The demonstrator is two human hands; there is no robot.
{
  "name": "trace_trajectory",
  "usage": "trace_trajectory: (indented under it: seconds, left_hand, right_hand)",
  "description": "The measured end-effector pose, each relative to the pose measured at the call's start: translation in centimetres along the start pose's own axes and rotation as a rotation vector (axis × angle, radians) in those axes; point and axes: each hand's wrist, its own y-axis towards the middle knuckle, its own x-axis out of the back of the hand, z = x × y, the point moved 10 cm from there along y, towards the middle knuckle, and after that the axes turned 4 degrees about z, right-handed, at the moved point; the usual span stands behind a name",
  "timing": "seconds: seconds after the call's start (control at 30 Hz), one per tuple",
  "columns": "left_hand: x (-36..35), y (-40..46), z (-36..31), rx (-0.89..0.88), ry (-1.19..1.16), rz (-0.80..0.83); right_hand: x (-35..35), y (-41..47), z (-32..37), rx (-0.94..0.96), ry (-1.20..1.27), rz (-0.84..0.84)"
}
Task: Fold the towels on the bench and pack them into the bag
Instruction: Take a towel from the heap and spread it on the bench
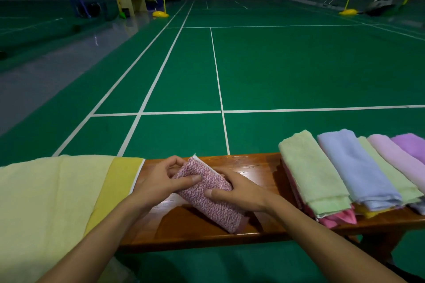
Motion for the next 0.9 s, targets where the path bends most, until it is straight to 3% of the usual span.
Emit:
trace_trajectory:
  seconds: [0.23,0.43,0.77,0.9]
  left_hand:
    - [2.3,-0.9,-1.0,-0.02,-0.06,-0.174]
    - [1.7,-1.0,-1.5,0.038,-0.192,-0.217]
    - [-5.3,1.7,-5.8,0.045,-0.484,-0.176]
    - [-10.2,3.3,-9.4,-0.054,-0.464,-0.155]
  right_hand:
    - [0.2,-0.8,3.0,0.145,0.067,-0.043]
    - [1.8,-3.8,5.1,0.239,0.012,-0.072]
    - [8.3,-11.8,5.9,0.329,-0.16,-0.316]
    - [12.4,-15.8,4.8,0.335,-0.169,-0.455]
